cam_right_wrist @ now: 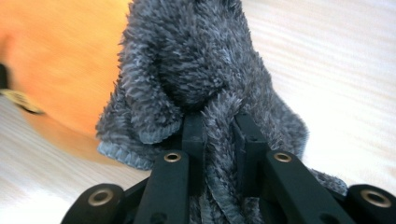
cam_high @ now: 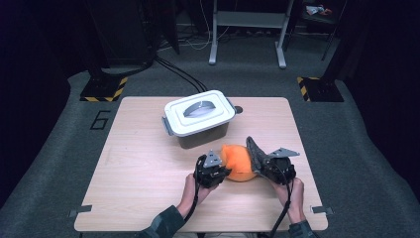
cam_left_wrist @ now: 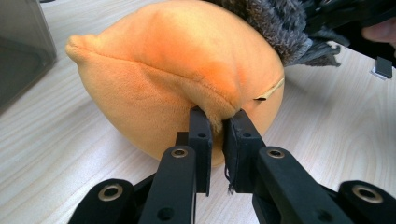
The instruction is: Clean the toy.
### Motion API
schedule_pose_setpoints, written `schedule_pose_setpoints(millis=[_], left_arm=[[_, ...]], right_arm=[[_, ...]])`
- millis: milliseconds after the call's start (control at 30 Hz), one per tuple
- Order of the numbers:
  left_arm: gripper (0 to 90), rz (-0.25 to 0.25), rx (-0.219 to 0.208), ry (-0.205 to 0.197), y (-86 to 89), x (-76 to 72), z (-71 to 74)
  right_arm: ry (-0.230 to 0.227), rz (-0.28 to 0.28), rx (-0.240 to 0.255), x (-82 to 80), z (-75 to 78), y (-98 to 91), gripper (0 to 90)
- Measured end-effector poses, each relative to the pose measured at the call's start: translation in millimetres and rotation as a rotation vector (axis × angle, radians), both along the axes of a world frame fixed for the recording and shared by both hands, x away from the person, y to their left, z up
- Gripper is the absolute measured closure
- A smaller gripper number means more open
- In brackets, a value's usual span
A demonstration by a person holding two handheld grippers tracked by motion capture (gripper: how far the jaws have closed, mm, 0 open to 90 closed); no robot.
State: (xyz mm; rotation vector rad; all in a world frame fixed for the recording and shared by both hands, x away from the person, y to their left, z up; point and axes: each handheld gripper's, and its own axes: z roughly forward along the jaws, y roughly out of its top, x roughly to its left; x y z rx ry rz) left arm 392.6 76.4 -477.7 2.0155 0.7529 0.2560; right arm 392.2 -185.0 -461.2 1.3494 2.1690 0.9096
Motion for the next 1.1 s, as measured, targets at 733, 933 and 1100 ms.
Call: schedule_pose_setpoints(millis=[733, 933, 1100], left_arm=[[81.9, -0.026, 0.013, -0.024, 0.7, -1.0, 1.3], [81.9, -0.022, 0.012, -0.012, 0.5, -0.8, 0.0], [81.9, -0.012, 0.006, -0.006, 0.7, 0.2, -0.5]], right_arm=[[-0.076, 0.199, -0.040, -6.1, 45.5, 73.5, 77.2], [-0.071, 0.198, -0.037, -3.0, 37.9, 70.9, 77.2], [-0.067, 0.176, -0.042, -4.2, 36.1, 60.7, 77.2]])
